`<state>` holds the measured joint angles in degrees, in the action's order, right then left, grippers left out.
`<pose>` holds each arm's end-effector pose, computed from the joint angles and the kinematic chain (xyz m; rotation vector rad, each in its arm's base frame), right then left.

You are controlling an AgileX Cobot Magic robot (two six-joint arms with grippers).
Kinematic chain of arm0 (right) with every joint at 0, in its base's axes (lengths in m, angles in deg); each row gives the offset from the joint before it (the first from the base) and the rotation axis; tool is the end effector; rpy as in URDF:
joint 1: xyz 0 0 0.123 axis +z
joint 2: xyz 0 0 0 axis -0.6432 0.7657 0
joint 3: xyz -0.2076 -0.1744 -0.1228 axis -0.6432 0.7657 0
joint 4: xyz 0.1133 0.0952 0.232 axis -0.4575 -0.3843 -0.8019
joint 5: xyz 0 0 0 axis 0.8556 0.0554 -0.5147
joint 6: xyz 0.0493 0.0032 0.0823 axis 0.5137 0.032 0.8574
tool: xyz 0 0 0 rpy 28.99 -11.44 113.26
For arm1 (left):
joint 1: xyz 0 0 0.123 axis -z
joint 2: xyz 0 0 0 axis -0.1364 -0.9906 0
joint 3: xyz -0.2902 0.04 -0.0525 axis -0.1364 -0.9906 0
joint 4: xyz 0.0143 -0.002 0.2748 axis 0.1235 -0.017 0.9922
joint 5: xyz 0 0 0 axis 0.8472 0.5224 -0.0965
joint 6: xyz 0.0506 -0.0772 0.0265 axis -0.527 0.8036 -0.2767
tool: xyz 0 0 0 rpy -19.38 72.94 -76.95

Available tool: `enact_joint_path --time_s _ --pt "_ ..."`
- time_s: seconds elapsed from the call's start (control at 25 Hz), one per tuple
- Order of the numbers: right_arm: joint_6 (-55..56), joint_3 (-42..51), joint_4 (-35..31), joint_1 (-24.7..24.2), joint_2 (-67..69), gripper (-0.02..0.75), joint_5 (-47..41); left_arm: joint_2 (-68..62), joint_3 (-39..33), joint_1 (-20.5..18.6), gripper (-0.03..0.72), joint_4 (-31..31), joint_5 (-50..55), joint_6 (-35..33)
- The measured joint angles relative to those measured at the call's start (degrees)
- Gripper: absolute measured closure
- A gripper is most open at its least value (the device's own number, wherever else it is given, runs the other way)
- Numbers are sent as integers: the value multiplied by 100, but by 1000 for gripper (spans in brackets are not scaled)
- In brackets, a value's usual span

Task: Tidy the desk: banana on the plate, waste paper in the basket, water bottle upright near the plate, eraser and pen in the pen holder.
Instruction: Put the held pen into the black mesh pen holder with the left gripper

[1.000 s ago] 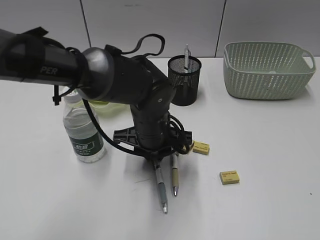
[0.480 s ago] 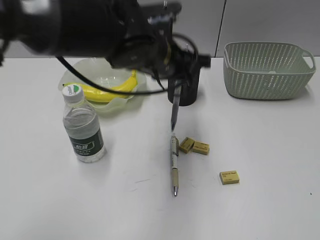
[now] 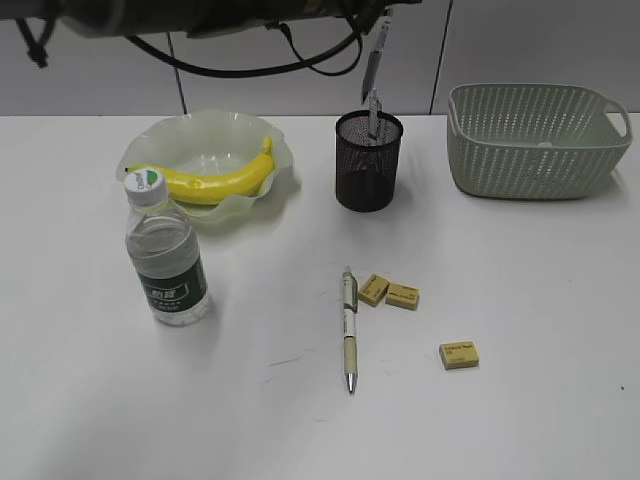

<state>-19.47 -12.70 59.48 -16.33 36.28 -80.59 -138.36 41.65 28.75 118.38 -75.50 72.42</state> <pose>0.0185 0.0081 0.2897 -0.3773 2.0738 0.2813 0.4351 -0.3348 0.2913 0.5649 1.7213 -0.6088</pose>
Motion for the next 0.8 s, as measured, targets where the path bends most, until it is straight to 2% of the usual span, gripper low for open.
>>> enact_joint_path --time_s 0.24,0.56,0.68,0.8 --pt "0 0 0 0 0 391 0 -873 808 -84 558 73 -114 -156" --pt "0 0 0 0 0 391 0 -1502 853 -135 553 114 -359 -305" --pt "-4 0 0 0 0 391 0 -1529 859 -135 489 124 -408 -310" --pt "-4 0 0 0 0 391 0 -1529 875 -135 384 124 -420 -310"
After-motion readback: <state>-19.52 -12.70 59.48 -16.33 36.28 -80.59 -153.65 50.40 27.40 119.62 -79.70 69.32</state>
